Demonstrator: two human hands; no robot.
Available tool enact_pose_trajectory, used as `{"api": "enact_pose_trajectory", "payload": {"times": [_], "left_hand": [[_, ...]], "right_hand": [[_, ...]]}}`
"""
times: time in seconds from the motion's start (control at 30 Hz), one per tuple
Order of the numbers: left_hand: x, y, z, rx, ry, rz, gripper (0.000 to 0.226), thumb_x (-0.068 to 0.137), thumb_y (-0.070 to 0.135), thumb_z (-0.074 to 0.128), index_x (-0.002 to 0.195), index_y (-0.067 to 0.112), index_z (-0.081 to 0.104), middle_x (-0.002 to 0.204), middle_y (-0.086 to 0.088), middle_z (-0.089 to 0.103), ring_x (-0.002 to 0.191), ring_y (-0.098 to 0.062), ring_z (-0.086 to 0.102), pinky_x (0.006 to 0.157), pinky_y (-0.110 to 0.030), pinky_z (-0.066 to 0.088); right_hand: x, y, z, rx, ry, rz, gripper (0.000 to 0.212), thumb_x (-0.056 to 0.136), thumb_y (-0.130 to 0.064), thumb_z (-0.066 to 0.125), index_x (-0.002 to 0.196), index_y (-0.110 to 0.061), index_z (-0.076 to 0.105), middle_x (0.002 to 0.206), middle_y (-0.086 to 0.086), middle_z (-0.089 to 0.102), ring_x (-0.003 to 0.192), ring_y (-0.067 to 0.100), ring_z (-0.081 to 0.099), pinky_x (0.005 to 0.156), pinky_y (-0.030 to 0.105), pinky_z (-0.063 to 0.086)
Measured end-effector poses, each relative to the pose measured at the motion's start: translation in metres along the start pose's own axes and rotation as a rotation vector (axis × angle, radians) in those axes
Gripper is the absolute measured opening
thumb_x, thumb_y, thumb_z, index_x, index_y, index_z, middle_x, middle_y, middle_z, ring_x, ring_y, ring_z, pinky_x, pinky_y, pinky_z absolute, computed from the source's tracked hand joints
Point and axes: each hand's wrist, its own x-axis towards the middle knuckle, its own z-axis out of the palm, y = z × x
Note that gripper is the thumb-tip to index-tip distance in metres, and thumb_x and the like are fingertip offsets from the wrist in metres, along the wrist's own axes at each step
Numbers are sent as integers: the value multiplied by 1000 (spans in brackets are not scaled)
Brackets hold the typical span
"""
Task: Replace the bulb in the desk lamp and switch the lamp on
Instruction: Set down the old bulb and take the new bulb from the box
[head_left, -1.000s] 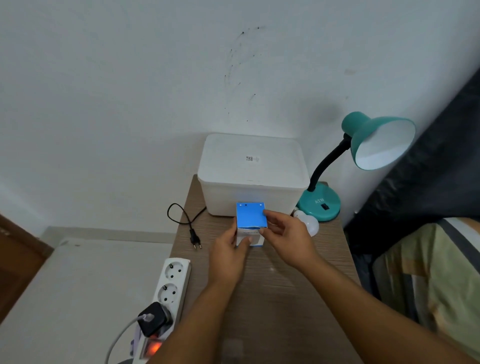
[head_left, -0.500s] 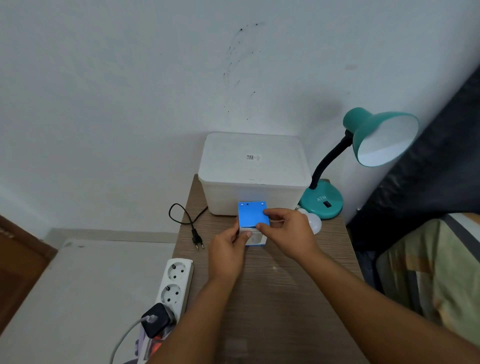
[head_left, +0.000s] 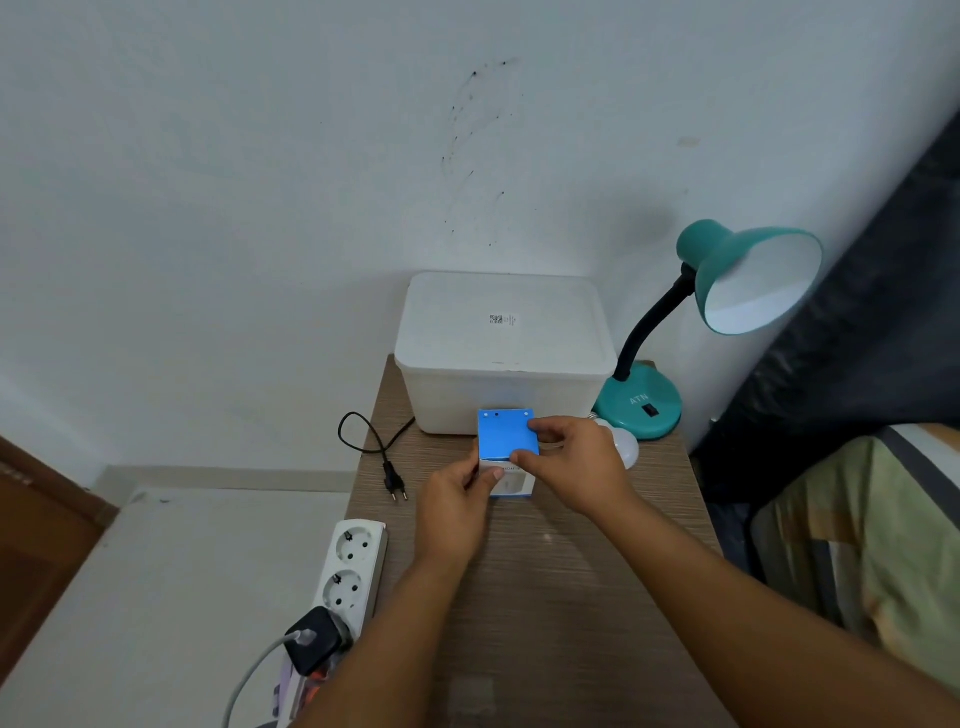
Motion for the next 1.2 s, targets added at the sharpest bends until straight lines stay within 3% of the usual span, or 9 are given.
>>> {"api": "enact_pose_trajectory", "payload": {"times": [0.13, 0.33, 0.47, 0.57, 0.73, 0.97, 1.2], "left_hand": [[-1, -1, 0, -8, -1, 16, 19, 95, 22, 69, 108, 36, 68, 81, 28, 67, 84, 15, 65, 64, -5, 48], [-2, 0, 0, 7, 0, 27, 17, 96, 24, 67, 106, 37, 69, 85, 23, 71, 85, 10, 67, 67, -7, 48], [0, -2, -1, 50, -9, 23, 18, 96, 25, 67, 113, 24, 74, 90, 18, 72, 86, 13, 65, 65, -5, 47], [1, -3, -1, 67, -9, 22, 21, 96, 25, 66, 116, 22, 73, 90, 18, 71, 88, 14, 64, 66, -5, 47], [0, -1, -1, 80, -15, 2, 18, 97, 28, 65, 112, 23, 74, 98, 7, 76, 87, 2, 68, 67, -11, 50], [-2, 0, -1, 80, -15, 9, 19, 97, 27, 65, 113, 21, 73, 97, 6, 76, 86, 2, 67, 65, -6, 48], [-2, -3, 2, 69, -3, -9, 21, 97, 30, 65, 114, 20, 73, 99, 6, 76, 87, 0, 69, 64, -9, 51]], "right_hand": [[0, -1, -2, -23, -11, -2, 54, 78, -38, 79, 126, -18, 66, 124, -1, 68, 108, 8, 63, 85, 20, 47], [0, -1, -4, -57, -42, -6, 60, 76, -38, 82, 128, -17, 64, 126, 1, 67, 110, 10, 62, 85, 18, 44], [3, -3, -5, -94, -59, -16, 62, 75, -39, 82, 128, -14, 64, 126, 3, 67, 109, 11, 63, 83, 19, 44], [4, -4, -6, -119, -73, -33, 60, 77, -38, 81, 129, -13, 63, 128, 4, 66, 111, 13, 63, 88, 24, 48], [4, -6, -6, -162, -93, -59, 57, 83, -37, 75, 132, -12, 60, 132, 4, 64, 116, 14, 61, 97, 29, 47], [-4, -11, -3, -347, -113, -131, 52, 96, -40, 57, 140, -15, 52, 137, 7, 59, 122, 22, 56, 102, 36, 44], [-7, -16, -1, -485, -157, -170, 43, 102, -39, 44, 136, -13, 52, 123, 10, 63, 112, 24, 56, 87, 34, 44]]}}
